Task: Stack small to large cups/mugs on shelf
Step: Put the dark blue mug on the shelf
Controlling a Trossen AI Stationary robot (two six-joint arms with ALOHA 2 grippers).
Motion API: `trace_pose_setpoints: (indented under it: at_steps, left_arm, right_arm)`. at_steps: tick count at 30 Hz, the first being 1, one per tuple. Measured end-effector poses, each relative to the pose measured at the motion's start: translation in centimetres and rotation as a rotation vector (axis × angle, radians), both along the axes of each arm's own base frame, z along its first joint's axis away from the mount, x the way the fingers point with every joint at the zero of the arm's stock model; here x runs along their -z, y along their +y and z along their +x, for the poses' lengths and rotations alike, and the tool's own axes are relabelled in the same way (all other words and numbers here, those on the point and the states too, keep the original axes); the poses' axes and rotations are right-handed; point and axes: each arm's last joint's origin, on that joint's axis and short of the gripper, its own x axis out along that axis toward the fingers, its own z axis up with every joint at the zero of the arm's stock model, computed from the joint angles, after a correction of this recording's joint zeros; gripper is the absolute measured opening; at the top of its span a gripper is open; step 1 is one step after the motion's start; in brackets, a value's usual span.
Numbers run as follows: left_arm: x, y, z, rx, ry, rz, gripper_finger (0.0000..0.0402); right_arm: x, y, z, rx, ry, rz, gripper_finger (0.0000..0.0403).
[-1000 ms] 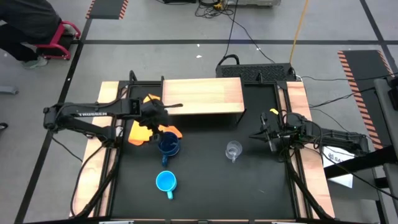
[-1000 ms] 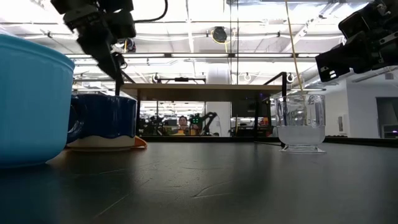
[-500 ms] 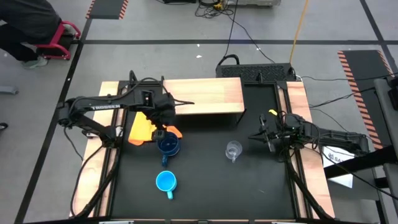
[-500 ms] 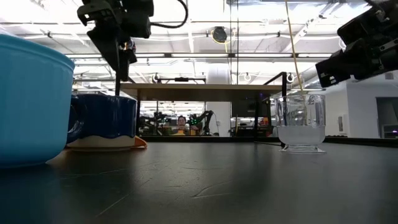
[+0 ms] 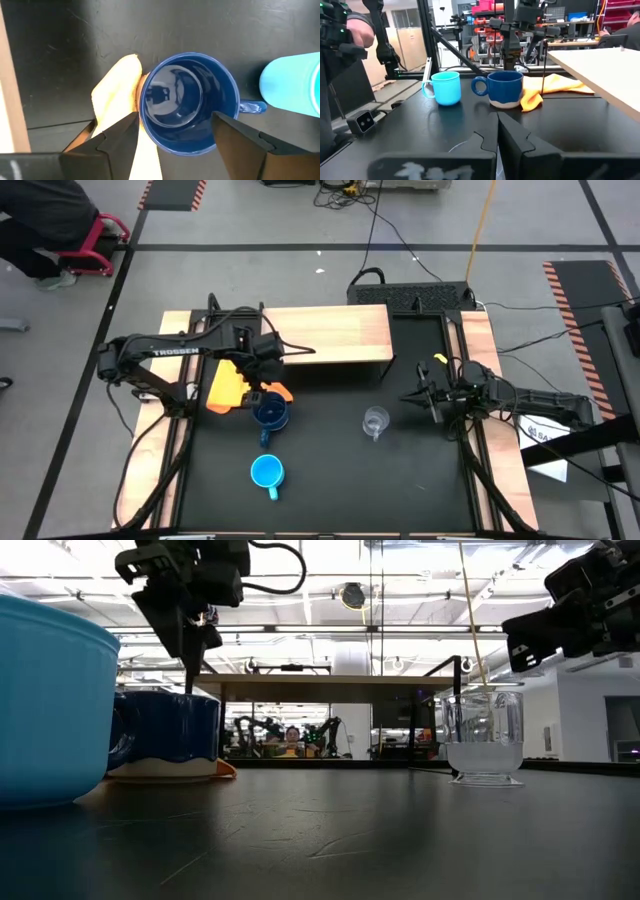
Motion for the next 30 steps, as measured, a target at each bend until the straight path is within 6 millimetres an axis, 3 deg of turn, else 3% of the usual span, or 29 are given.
trace_pose_setpoints:
  at_steps: [7, 30]
  left_arm:
    - [0.3, -0.5, -0.4, 0.007, 0.034, -0.059, 0.0250]
    - [1.0, -3.2, 0.4, 0.074, 0.016, 0.004, 0.0250]
  right_arm:
    - [0.0, 0.0, 0.0, 0.001, 0.005, 0.029, 0.0000]
    - [0.0, 0.0, 0.0, 0.000, 0.002, 0.025, 0.0000]
